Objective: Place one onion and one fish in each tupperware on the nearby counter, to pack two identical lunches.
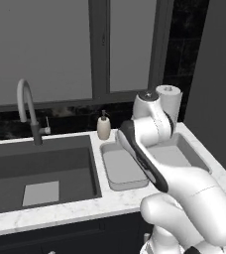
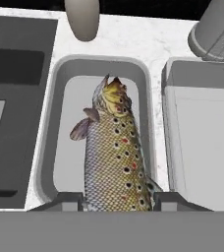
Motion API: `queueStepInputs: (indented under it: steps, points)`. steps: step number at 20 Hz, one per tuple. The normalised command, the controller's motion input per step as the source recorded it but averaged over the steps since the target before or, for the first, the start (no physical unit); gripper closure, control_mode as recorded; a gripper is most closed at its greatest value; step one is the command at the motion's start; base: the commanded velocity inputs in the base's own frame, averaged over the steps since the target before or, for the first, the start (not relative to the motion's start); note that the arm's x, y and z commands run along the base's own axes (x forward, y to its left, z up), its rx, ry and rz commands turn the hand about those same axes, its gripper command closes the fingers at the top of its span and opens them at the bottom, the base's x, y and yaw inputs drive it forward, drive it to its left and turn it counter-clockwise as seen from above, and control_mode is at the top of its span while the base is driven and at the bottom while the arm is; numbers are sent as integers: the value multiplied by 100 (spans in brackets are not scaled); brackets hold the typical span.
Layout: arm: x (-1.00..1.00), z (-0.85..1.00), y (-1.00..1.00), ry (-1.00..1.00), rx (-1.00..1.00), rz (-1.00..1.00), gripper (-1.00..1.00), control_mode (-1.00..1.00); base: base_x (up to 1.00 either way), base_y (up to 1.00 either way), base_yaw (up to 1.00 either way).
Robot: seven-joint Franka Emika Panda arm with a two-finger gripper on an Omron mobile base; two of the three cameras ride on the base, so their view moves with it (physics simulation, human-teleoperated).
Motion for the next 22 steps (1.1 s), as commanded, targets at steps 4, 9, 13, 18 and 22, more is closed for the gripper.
queueStepInputs:
  steps: [4,9,13,18,22]
  points:
    - [-29,-40,11,8,0,-3,100,-100,0,0,0]
    - [-17,-34,19,0,4,-10,100,-100,0,0,0]
    - [0,-40,18,0,6,-6,100,-100,0,0,0]
    - [23,-39,0,2,0,0,100,-100,0,0,0]
    - [26,-23,0,0,0,0,100,-100,0,0,0]
